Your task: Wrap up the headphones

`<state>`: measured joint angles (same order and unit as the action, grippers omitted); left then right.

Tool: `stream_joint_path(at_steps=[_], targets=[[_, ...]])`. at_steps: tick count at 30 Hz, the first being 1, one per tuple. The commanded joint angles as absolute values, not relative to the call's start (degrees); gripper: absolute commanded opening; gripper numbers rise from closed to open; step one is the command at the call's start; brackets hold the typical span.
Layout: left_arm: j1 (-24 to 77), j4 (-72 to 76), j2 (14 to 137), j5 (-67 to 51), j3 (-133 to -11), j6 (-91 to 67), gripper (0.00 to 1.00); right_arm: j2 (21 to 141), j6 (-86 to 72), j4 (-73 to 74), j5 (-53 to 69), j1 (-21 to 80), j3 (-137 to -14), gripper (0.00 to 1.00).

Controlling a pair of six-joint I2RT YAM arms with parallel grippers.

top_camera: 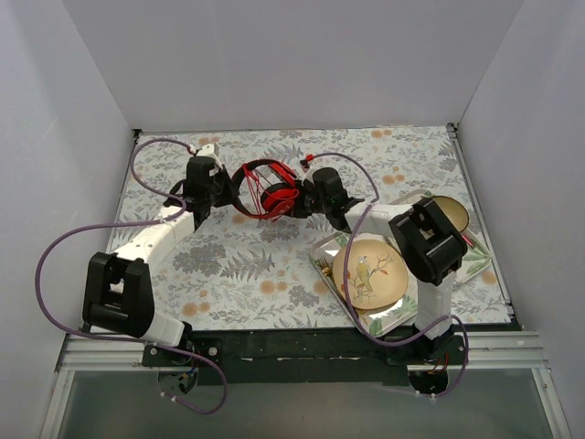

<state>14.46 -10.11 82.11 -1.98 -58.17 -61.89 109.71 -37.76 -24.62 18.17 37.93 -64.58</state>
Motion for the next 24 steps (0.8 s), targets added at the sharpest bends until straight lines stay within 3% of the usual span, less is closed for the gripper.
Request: stream_joint_path(at_steps=[1, 17, 24], targets=[[13.2, 3.7, 82.1, 10.5, -55.7, -69.1, 0.00, 112.3, -46.5, -23.4, 17.9, 38.5, -64.3, 0.01], [12.5, 12.5, 82.9, 17.4, -46.0, -78.0, 0.00, 118.7, -73.5, -40.6, 24.0, 40.4, -57.0, 0.01], [12.6, 12.7, 87.2, 20.8, -45.4, -75.0, 0.00, 120.9, -70.5, -31.5, 22.8, 41.4, -62.1, 0.08]])
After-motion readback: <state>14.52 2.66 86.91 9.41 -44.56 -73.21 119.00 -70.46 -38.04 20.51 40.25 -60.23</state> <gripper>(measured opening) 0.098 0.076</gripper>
